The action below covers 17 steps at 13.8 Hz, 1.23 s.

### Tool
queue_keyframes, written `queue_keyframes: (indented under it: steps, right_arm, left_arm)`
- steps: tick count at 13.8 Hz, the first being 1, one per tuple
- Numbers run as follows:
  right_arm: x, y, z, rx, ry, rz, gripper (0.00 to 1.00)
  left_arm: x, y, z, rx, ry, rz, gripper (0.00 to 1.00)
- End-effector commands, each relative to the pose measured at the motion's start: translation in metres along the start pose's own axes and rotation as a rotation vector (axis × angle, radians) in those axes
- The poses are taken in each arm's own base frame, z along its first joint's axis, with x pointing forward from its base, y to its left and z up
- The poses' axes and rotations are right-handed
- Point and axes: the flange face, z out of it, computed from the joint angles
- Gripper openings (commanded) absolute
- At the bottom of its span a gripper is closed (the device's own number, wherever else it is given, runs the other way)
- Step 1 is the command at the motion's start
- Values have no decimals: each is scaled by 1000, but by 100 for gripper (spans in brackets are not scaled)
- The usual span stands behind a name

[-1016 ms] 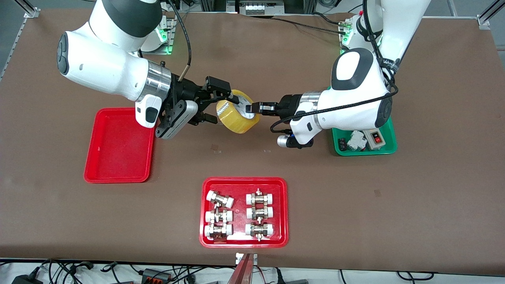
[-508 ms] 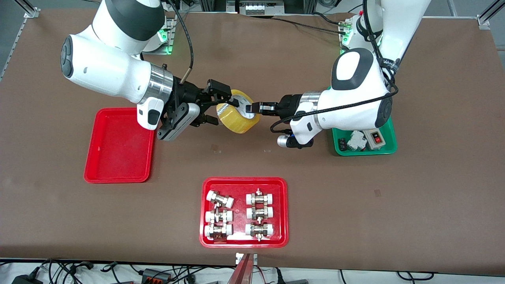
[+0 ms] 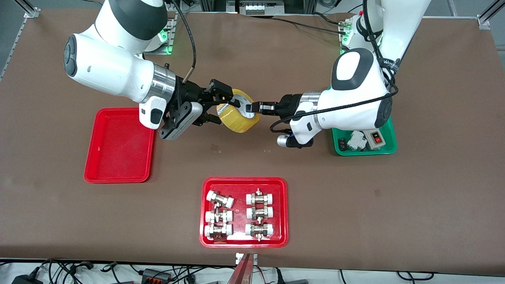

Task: Left arm passes tape to right arm into tray
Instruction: 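Close the right gripper on the tape held by the left gripper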

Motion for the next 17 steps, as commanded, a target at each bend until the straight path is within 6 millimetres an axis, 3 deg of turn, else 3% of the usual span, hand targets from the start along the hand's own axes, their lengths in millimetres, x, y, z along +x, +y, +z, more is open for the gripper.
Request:
queue_keyframes:
  steps: [1, 14, 15, 17]
  right_arm:
    - [4, -7, -4, -9, 12, -10, 85]
    - [3, -6, -13, -13, 11, -11, 85]
    - [3, -7, -11, -12, 10, -13, 83]
    - [2, -8, -10, -13, 8, -15, 62]
  left_arm:
    - [-4, 8, -9, -20, -13, 19, 0]
    - [-4, 7, -10, -19, -16, 26, 0]
    - [-4, 6, -11, -17, -21, 26, 0]
    - [-3, 4, -13, -17, -22, 28, 0]
